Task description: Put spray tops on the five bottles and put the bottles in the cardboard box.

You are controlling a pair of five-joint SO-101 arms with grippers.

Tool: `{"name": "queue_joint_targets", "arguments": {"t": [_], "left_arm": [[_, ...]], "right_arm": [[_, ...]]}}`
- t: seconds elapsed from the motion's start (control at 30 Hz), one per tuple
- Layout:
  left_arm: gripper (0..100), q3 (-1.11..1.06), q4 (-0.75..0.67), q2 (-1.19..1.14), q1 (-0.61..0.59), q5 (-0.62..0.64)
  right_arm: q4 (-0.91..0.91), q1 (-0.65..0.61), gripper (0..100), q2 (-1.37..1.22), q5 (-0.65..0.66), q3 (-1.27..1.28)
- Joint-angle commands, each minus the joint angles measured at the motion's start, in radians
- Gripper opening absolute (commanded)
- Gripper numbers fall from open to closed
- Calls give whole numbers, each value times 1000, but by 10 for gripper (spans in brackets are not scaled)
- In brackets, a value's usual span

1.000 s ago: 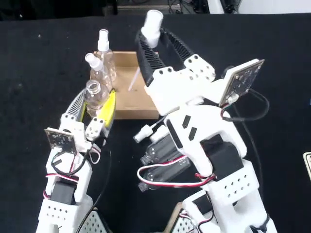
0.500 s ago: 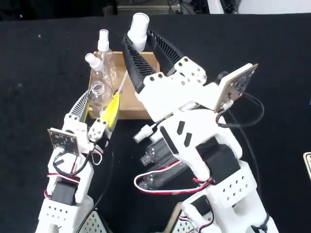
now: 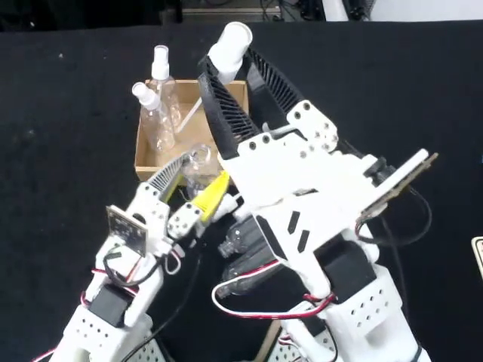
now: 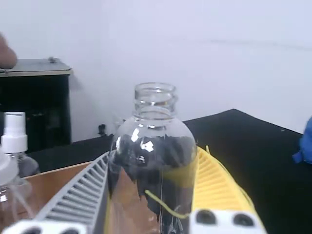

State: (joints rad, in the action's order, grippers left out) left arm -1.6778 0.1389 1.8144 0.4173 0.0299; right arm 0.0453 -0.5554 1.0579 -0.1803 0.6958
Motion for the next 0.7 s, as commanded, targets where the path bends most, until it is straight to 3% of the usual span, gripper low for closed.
{"name": "queue_joint_targets", "arguments": {"t": [0.0,0.2,0.4,0.67], "left_arm": [[30,-22,-15,11,48,6],[30,-22,-17,11,-116,5],[30,-22,-15,11,-326,5],[30,-22,-25,12,-372,11]], "right_arm": [[-5,-15,11,35,157,-7],[216,-18,11,25,170,-119],[232,-48,11,-16,170,-145],[183,-48,11,-36,170,-136]]}}
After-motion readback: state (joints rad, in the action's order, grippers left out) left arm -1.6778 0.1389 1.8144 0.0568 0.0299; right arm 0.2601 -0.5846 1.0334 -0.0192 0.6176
